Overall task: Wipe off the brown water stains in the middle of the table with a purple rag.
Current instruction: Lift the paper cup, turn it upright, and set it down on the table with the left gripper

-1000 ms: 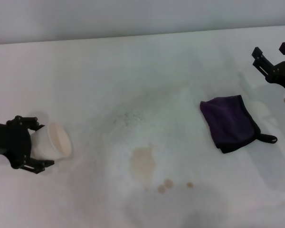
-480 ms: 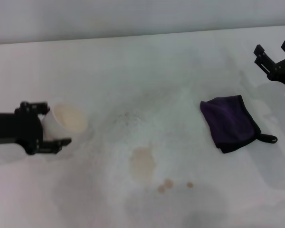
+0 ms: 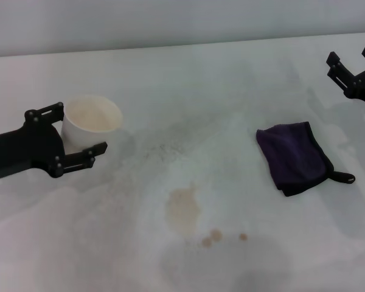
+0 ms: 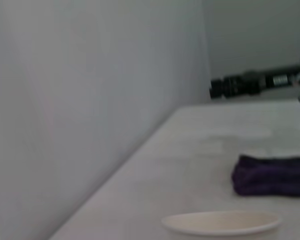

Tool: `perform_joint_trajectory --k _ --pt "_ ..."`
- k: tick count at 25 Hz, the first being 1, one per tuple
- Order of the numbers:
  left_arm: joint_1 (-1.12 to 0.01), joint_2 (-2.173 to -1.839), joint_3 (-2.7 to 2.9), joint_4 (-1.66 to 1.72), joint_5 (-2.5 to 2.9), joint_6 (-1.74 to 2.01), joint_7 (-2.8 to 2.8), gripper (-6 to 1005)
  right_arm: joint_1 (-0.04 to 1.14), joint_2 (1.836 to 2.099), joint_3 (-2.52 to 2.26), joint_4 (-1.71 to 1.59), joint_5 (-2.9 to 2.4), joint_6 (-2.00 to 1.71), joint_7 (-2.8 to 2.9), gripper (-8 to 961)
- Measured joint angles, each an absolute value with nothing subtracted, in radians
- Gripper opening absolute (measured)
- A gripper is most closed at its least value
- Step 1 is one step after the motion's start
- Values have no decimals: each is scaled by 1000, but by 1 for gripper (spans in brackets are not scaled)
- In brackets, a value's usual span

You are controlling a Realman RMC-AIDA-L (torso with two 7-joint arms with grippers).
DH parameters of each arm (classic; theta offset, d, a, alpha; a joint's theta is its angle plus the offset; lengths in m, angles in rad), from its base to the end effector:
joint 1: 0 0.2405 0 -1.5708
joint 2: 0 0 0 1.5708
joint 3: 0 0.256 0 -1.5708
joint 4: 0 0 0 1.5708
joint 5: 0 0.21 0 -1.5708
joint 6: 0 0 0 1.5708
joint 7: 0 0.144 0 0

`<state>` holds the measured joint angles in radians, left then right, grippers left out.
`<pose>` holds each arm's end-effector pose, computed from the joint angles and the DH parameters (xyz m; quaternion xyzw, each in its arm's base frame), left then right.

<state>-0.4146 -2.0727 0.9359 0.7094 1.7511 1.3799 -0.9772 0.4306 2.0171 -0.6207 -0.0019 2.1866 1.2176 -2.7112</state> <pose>-0.2721 0.3289 -0.0050 -0.9510 -0.0373 -0.2010 0.2321 0.3661 0.3171 0.0177 -0.7081 0.2736 0.3011 0.5771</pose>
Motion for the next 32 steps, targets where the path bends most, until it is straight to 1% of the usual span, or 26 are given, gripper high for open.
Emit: perform_joint_trajectory --k 7,18,32 --pt "-390 -2075 911 537 1615 1380 -820 766 430 2016 -643 -24 2185 1215 -2714 841" --pt "-305 -2079 888 288 1420 1356 -528 767 428 2016 -685 -39 2184 1198 -2741 840" --pt "-289 -2087 895 161 1344 1294 -392 767 424 2019 -713 -38 2184 1175 -2741 840"
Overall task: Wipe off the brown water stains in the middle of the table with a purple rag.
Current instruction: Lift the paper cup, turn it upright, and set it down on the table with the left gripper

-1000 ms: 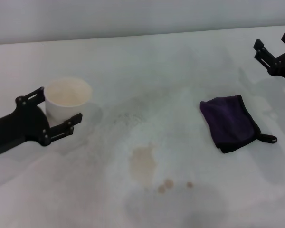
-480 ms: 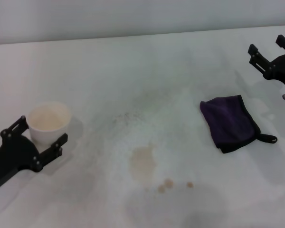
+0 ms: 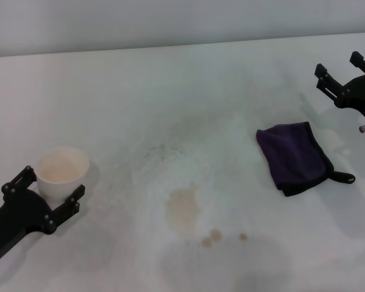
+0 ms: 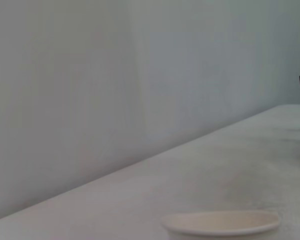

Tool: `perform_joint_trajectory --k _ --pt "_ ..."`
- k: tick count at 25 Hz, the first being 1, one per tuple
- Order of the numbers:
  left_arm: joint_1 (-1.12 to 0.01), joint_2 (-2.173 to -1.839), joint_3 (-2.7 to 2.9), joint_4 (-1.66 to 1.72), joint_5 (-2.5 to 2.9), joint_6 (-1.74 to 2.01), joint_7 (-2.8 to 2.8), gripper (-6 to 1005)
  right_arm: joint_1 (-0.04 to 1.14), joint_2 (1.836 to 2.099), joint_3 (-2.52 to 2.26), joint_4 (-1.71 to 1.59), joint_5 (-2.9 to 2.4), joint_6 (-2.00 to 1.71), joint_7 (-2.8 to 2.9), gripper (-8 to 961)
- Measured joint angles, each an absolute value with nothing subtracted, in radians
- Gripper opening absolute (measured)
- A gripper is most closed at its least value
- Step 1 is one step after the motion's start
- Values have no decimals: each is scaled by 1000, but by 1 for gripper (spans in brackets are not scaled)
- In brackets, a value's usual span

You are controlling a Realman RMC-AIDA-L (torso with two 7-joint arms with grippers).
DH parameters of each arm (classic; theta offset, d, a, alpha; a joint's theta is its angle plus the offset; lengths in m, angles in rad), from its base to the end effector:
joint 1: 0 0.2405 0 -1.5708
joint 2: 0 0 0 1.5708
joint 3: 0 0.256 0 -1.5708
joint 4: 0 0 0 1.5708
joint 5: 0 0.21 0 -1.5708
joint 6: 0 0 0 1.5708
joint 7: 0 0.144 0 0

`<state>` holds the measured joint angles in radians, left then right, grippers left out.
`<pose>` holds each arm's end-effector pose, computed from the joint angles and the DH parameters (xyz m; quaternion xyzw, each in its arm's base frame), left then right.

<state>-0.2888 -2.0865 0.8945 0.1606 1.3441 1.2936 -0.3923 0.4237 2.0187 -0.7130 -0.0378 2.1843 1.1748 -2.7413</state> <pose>-0.3460 0.2484 -0.0578 -0.8865 -0.1419 -0.2279 0.3769 0.3667 0.3176 0.0109 -0.7440 0.2490 0.2637 0.5611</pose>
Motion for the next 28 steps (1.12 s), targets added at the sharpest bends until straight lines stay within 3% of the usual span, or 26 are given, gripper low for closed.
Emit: perform_joint_trajectory --k 13,28 --pt "-257 -2090 899 101 1304 1291 -279 766 429 2019 -713 -40 2184 1140 -2741 840" --pt "-243 -2089 903 75 1277 1296 -239 862 421 2022 -714 -29 2184 1144 -2741 840"
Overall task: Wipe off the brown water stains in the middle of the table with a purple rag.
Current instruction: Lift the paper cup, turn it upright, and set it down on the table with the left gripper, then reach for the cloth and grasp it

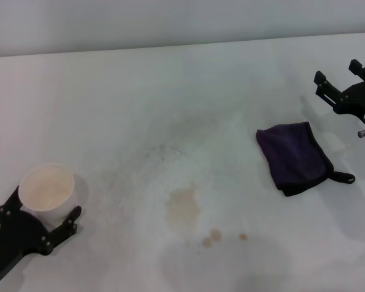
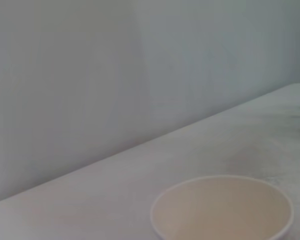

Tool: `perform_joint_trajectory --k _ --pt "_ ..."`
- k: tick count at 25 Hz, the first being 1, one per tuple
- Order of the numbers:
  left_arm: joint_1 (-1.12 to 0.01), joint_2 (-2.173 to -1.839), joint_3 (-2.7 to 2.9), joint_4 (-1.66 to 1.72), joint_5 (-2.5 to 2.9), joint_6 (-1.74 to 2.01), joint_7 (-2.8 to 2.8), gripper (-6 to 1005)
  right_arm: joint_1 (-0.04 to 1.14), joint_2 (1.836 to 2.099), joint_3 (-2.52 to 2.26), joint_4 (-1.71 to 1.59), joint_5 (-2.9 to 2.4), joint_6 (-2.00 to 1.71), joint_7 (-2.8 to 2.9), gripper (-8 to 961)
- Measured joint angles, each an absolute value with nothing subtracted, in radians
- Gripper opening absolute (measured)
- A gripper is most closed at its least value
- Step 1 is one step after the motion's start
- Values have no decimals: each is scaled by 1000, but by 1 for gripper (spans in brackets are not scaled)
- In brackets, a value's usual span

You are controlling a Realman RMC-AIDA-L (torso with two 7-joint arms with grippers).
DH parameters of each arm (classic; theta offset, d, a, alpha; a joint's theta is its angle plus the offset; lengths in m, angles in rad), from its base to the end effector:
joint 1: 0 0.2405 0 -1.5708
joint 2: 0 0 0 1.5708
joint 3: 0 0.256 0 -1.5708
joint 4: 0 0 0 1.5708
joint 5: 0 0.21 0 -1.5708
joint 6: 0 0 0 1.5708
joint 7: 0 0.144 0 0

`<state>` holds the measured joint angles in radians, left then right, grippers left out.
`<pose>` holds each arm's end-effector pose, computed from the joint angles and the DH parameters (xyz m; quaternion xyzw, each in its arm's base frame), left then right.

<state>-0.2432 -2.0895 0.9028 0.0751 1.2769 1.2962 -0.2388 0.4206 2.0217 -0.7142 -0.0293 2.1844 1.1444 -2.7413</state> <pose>-0.3591 0.2213 -0.0669 -0.8805 -0.1426 -0.2032 0.4038 0.3717 0.3148 0.0060 -0.7444 0.2641 0.2514 0.5594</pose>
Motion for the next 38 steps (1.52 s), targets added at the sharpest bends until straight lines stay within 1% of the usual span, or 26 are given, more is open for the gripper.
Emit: perform_joint_trajectory --k 4,16,32,38 --pt "-224 -2089 903 78 1268 1317 -234 893 419 2022 -715 -29 2184 1145 -2741 839" --pt "-148 -2089 902 84 1236 1391 -222 892 417 2021 -715 -32 2172 1147 -2741 839" --pt "-106 -2093 902 53 1213 1388 -203 892 407 2015 -725 -41 2172 1147 -2742 839" --pt "-72 -2095 902 44 1180 1427 -184 892 406 2016 -726 -41 2172 1147 -2756 839"
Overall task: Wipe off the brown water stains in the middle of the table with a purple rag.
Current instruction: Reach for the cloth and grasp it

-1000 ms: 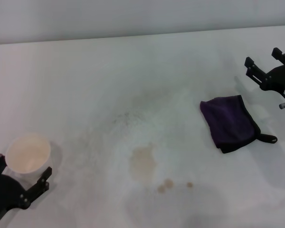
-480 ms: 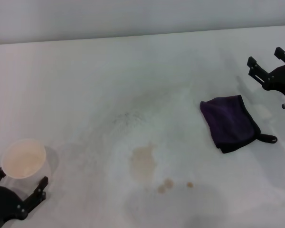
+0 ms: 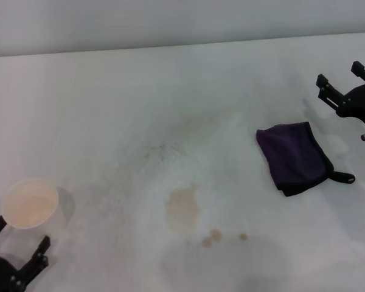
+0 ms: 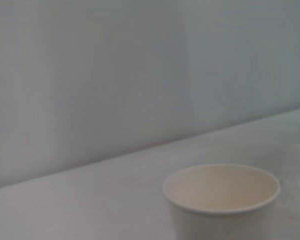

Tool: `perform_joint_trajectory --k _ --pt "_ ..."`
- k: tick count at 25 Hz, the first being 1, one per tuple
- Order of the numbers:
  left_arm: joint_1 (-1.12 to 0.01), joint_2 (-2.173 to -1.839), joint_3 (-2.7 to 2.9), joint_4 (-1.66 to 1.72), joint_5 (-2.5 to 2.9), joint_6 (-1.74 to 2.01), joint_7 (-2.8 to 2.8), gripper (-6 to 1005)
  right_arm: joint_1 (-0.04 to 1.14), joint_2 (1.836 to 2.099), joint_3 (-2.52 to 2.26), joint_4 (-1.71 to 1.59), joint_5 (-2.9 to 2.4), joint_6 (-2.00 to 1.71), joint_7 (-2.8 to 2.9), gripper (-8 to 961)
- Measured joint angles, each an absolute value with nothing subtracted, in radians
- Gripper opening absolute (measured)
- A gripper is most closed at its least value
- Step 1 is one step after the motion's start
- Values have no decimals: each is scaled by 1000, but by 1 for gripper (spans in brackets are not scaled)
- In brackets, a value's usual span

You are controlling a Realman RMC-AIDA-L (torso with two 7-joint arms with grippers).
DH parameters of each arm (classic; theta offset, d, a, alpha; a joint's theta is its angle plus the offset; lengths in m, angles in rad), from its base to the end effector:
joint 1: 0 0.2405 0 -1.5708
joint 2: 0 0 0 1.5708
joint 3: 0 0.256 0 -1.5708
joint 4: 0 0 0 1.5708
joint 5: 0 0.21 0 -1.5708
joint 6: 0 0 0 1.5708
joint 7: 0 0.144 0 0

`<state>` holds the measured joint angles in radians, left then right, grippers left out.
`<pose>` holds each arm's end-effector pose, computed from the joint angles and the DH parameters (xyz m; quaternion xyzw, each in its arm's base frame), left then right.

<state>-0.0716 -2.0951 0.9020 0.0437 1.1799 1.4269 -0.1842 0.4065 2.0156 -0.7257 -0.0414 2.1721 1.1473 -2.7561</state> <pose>-0.3768 0.1595 -0.0568 -0.8382 -0.1927 -0.2206 0.4601 0.3751 0.3113 0.0087 -0.7522 0.2518 0.2399 0.5597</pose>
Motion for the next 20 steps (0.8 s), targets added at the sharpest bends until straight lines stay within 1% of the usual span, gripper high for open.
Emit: perform_joint_trajectory --k 14,20 --pt "57 -2093 902 35 910 1530 -148 892 405 2016 -713 -40 2182 1143 -2722 838" --pt "51 -2088 902 13 762 1555 -155 892 408 2014 -718 -65 2178 1119 -2562 838"
